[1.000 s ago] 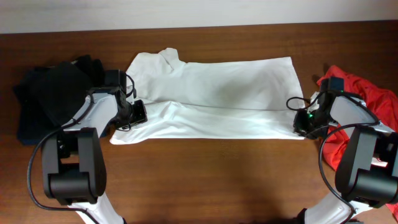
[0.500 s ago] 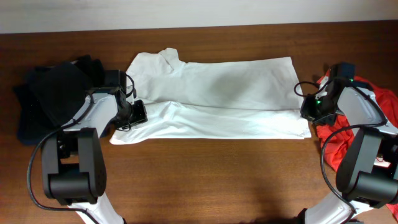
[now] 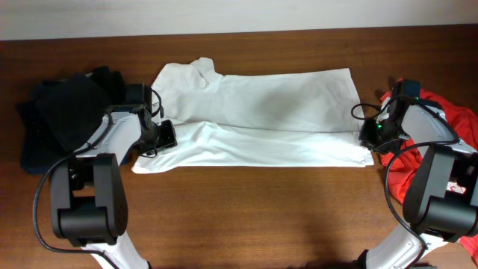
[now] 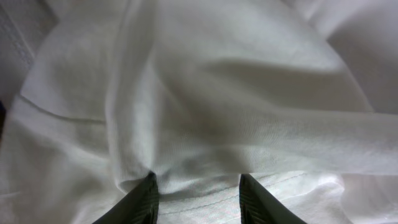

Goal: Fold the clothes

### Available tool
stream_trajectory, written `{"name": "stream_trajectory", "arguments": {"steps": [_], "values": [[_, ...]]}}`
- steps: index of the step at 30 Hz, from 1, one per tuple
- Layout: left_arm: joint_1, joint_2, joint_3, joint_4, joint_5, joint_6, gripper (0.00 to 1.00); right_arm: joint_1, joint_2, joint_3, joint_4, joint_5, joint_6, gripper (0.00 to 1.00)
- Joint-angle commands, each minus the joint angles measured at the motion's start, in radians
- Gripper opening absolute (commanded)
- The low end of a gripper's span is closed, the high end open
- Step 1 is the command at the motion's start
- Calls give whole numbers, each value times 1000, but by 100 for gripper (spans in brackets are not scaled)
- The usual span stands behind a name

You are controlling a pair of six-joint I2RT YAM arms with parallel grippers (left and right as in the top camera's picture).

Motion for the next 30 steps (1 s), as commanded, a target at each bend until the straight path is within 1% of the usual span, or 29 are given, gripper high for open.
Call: {"name": "stream_trajectory", "arguments": {"steps": [1,3,4,7,8,9,10,11,13,15,19,30], "values": [[5,21,-35,-5,-53,2,42,-3,5,-6,2,16,0,15],[5,21,-35,-5,-53,2,42,-3,5,-6,3,16,0,12],[5,21,-35,-5,-53,2,42,-3,5,-6,2,16,0,8],[5,21,-35,-5,-53,2,43,-3,5,-6,4,16,0,5],[5,21,-35,-5,-53,2,42,-3,5,-6,7,17,-1,6],[5,21,-35,-5,-53,2,43,-3,5,-6,11,17,-1,25],[5,21,-35,-5,-53,2,42,-3,5,-6,22,16,-1,35],[5,21,-35,-5,-53,2,42,-3,5,-6,26,16,0,35],[5,21,-35,-5,-53,2,43,-3,5,-6,34,16,0,34],[5,21,-35,-5,-53,1,42,-3,5,-6,36,16,-1,30],[5,21,-35,-5,-53,2,42,-3,5,-6,36,16,-1,28],[5,21,-35,-4,-53,2,42,-1,7,-23,51,16,-1,28]]}}
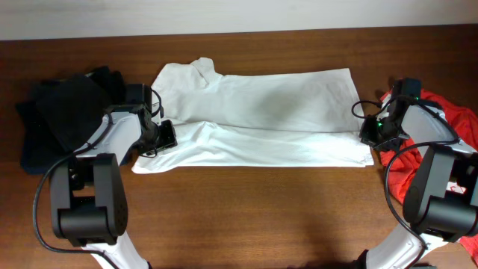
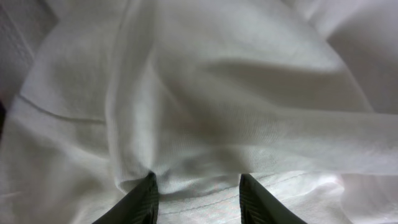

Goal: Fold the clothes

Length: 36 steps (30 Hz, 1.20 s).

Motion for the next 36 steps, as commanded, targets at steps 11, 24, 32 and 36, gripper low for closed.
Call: {"name": "stream_trajectory", "arguments": {"steps": [11,24,32,36], "values": [[5,21,-35,-5,-53,2,42,-1,9,-31,22,11,0,4],[5,21,-35,-5,-53,1,43,-1,-2,140,121,-72,33,33],[5,21,-35,-16,-53,2,43,-3,0,132,-77,23,20,35],[5,21,-35,-50,-54,2,43,0,0,31,-60,12,-47,36]]}}
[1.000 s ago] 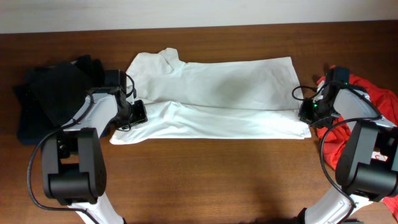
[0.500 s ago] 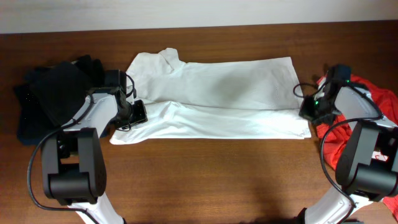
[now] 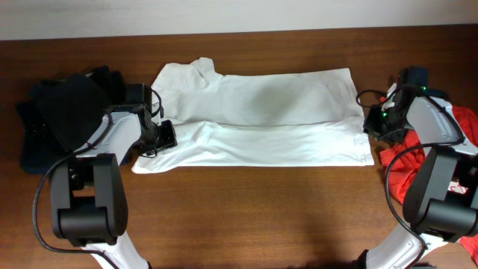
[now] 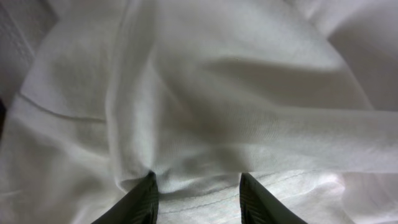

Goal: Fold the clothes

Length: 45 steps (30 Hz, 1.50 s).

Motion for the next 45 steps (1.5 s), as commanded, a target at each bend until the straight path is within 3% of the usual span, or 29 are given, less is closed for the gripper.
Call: {"name": "stream_trajectory", "arguments": {"steps": [1,6,8,10,13,14,18,19,21,26,29,30,33,35,36,40,45], "values": [[5,21,-35,-41,-53,1,43,0,0,-82,29,20,-45,41],[5,21,-69,-42,-53,1,43,0,0,-145,82,20,-45,43],[5,21,-88,-41,-53,1,44,0,0,-160,95,19,-45,36],[5,21,-98,-42,-53,1,44,0,0,-169,101,16,-45,22],[5,21,-100,-45,-53,1,44,0,0,-169,98,16,-45,19],[5,21,-100,-48,-53,1,48,0,0,-169,94,17,-45,8],[5,21,-100,-61,-54,1,49,0,0,-170,93,17,-45,5],[5,21,-100,-64,-54,1,48,0,0,-170,92,16,-45,10],[5,21,-100,-64,-54,1,48,0,0,-170,92,16,-45,39],[5,21,-100,-60,-53,1,49,0,0,-170,87,17,-45,60],[5,21,-100,-61,-53,1,49,3,3,-171,88,18,-72,60],[5,21,-100,-64,-53,1,49,8,6,-174,86,17,-84,56],[5,21,-100,-77,-53,1,49,30,20,-180,77,17,-90,29],[5,21,-100,-83,-53,1,49,39,22,-180,70,17,-90,17],[5,21,-100,-84,-53,2,49,39,22,-180,64,17,-90,4],[5,21,-100,-127,-53,1,49,28,22,-180,-21,76,-72,4],[6,21,-113,-319,-53,1,48,-16,22,-180,-187,194,78,4]]}}
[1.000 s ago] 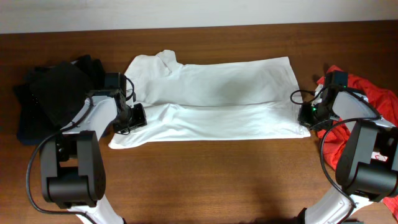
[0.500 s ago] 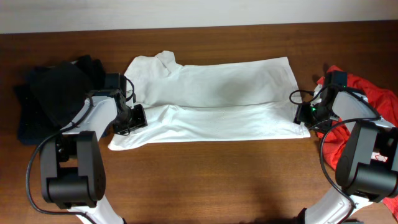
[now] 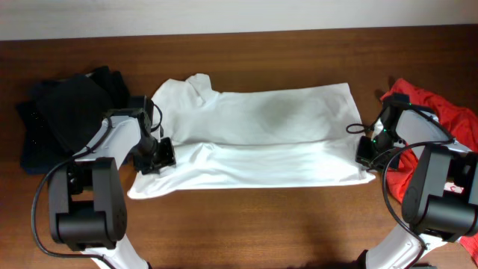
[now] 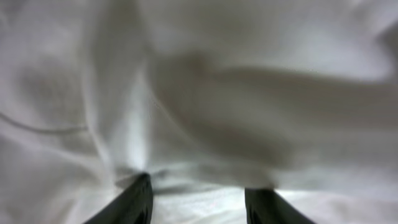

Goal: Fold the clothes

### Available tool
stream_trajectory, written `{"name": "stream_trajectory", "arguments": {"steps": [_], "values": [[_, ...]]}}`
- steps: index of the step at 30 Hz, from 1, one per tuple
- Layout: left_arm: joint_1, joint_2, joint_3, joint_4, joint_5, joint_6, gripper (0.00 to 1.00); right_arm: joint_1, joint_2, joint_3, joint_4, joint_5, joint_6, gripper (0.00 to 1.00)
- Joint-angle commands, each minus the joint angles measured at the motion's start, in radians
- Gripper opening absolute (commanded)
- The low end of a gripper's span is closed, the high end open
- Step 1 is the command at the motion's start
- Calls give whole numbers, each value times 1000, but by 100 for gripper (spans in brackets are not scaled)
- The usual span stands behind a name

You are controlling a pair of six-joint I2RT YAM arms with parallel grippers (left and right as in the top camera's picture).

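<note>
A white shirt (image 3: 261,119) lies spread across the table, with a folded layer along its front. My left gripper (image 3: 159,155) sits at the shirt's left end, and my right gripper (image 3: 364,155) at its right hem. In the left wrist view the white shirt (image 4: 236,93) fills the frame. Two dark fingers (image 4: 134,199) reach into a fold of it around the left gripper (image 4: 198,183); the cloth hides their tips. Both grippers appear shut on the shirt.
A pile of black clothes (image 3: 63,112) lies at the far left beside my left arm. A red garment (image 3: 441,112) lies at the far right under my right arm. Bare brown table (image 3: 254,224) runs along the front.
The whole shirt has shifted toward the table's front, its left front corner most. Both grippers are nearer the front too, the right one back down from the far part of the right hem.
At the two oldest moments both grippers stayed at the ends of the shirt's front fold and nothing moved. Then the right gripper was farther back along the right hem. Now both grippers and the shirt sit closer to the front edge.
</note>
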Motion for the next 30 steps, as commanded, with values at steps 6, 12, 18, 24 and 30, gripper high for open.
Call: {"name": "stream_trajectory", "arguments": {"steps": [6,12,18,24,30], "values": [[6,38,-76,-112,-27,1,48,-58,18,-18,-144,102,107,4],[6,-114,-76,-127,-27,1,48,-64,-23,-18,-172,91,107,4],[6,-305,6,-75,-23,93,66,-64,-66,74,-173,20,103,55],[6,-299,119,211,-15,118,69,-61,-66,266,-281,19,102,59],[6,-98,230,352,-16,198,69,-36,-66,280,-296,11,72,59]]}}
